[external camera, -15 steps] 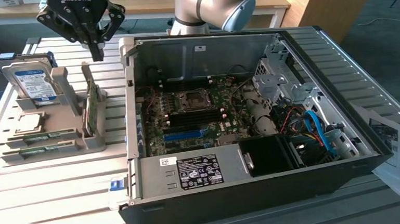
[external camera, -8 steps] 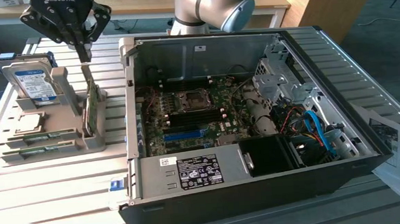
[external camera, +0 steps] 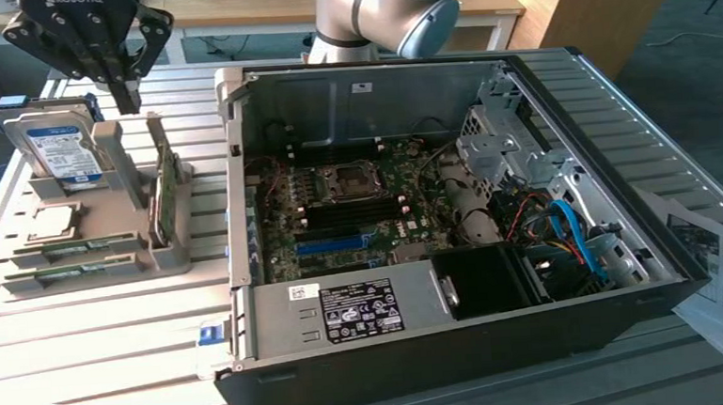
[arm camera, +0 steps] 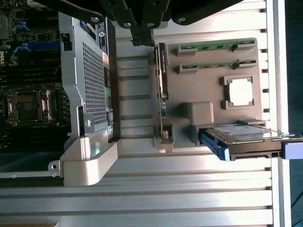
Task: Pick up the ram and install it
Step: 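Reach for the ram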
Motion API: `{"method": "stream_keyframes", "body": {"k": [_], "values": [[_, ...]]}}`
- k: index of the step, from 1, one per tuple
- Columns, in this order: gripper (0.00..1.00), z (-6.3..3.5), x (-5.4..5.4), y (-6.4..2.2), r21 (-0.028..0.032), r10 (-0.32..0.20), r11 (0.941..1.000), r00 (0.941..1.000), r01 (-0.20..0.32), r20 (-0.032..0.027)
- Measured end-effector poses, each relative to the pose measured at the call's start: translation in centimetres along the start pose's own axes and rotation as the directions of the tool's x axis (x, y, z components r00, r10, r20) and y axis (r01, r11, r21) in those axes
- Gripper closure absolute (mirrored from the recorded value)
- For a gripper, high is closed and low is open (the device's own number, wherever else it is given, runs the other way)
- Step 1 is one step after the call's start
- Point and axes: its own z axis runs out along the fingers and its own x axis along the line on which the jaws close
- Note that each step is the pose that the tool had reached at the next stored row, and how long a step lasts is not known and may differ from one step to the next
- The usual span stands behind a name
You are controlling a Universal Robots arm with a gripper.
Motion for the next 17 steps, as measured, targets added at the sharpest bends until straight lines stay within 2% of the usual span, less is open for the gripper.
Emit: {"method": "stream_keyframes", "body": {"k": [17], "values": [[0.89, -0.14, 4.8, -0.35, -0.0001, 0.000, 1.0000, 1.0000, 0.000, 0.0005]]}}
